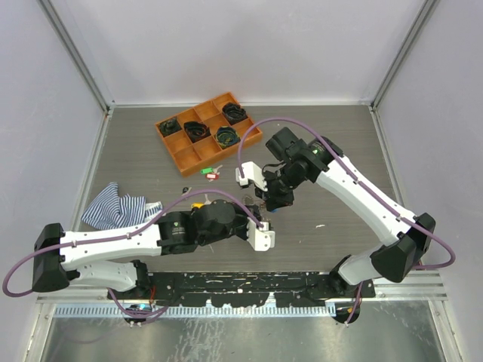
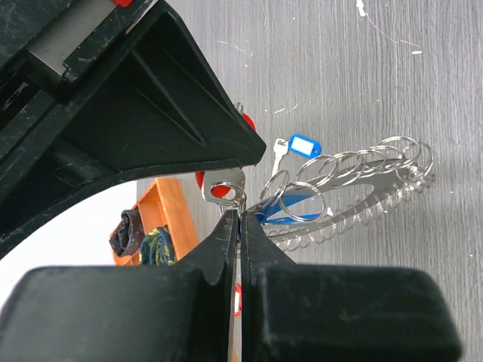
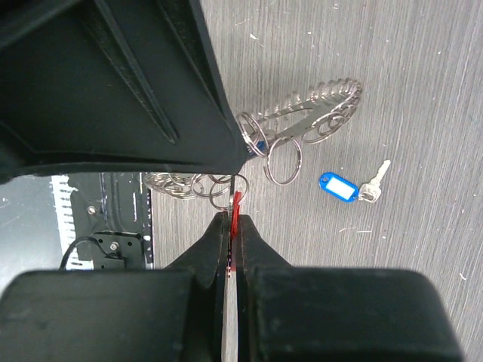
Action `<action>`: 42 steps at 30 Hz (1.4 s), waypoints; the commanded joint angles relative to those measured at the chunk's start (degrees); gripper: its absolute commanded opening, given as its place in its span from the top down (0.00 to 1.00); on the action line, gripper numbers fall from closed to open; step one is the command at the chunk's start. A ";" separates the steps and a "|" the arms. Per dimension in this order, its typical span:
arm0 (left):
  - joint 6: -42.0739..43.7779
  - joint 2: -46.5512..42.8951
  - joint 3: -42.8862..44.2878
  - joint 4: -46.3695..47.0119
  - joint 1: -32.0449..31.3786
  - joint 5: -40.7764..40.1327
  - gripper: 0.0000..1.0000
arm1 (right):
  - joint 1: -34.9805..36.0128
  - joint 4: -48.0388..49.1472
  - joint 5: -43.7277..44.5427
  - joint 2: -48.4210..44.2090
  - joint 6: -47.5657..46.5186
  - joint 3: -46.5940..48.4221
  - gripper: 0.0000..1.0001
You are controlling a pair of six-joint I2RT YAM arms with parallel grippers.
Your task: Remove the keys from the keyring
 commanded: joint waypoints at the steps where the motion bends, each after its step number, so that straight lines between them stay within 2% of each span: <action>1: -2.81 -0.05 1.66 2.62 0.30 1.04 1.00 | 1.58 0.63 -4.00 -3.37 -0.35 1.46 0.99; 9: -15.51 -3.60 -2.27 7.69 5.46 11.72 1.00 | 0.99 2.95 -2.66 -6.00 -0.49 0.34 0.99; 22: -21.45 -7.42 -8.14 13.74 6.41 13.98 1.00 | 0.88 2.24 -6.59 -7.98 -3.93 -1.48 0.99; 28: -23.08 -9.81 -11.32 16.81 6.71 13.63 0.84 | 0.87 1.32 -7.83 -8.28 -5.32 -1.60 0.99; 30: -23.49 -10.48 -12.17 17.52 6.72 13.51 0.75 | 0.84 1.00 -8.15 -8.13 -5.67 -1.59 0.99; 38: -23.83 -12.15 -13.89 18.88 7.04 13.16 0.74 | 0.88 -0.03 -9.21 -8.09 -7.54 -1.78 0.99; 42: -24.06 -11.52 -13.58 20.11 7.07 14.01 0.69 | 0.97 -0.04 -8.37 -7.93 -7.49 -1.78 0.99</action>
